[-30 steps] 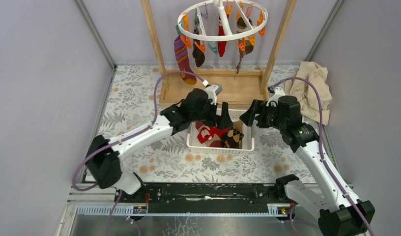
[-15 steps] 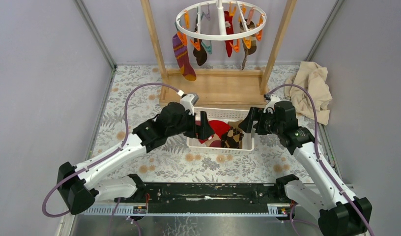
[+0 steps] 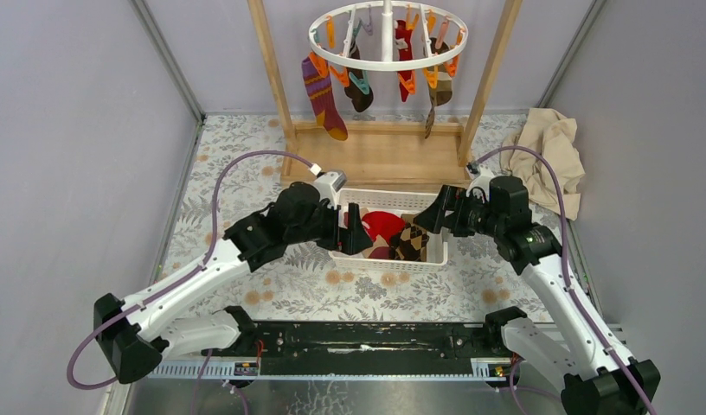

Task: Remove the socks clipped to the hanger
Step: Move the clothesline to the center of the board.

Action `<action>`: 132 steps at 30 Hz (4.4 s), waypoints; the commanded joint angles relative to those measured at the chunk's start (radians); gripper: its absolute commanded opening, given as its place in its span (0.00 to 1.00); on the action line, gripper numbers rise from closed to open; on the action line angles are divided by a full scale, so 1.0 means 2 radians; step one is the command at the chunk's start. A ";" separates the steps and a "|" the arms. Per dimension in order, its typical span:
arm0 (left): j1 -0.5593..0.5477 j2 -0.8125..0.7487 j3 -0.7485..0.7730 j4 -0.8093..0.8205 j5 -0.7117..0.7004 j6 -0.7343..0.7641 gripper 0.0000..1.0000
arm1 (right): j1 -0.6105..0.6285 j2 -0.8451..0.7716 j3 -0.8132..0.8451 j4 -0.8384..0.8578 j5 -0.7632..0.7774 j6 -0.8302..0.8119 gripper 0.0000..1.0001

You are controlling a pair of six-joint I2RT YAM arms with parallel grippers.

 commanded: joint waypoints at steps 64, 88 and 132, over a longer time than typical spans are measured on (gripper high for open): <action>-0.004 -0.173 -0.046 -0.079 -0.073 -0.091 0.99 | 0.002 -0.137 -0.001 -0.139 0.033 0.057 1.00; -0.004 -0.070 -0.044 -0.004 -0.050 -0.023 0.99 | -0.010 0.220 0.120 0.189 0.184 0.055 0.94; -0.003 0.053 -0.006 0.006 -0.052 -0.017 0.99 | -0.075 0.568 0.372 0.537 0.222 0.013 0.40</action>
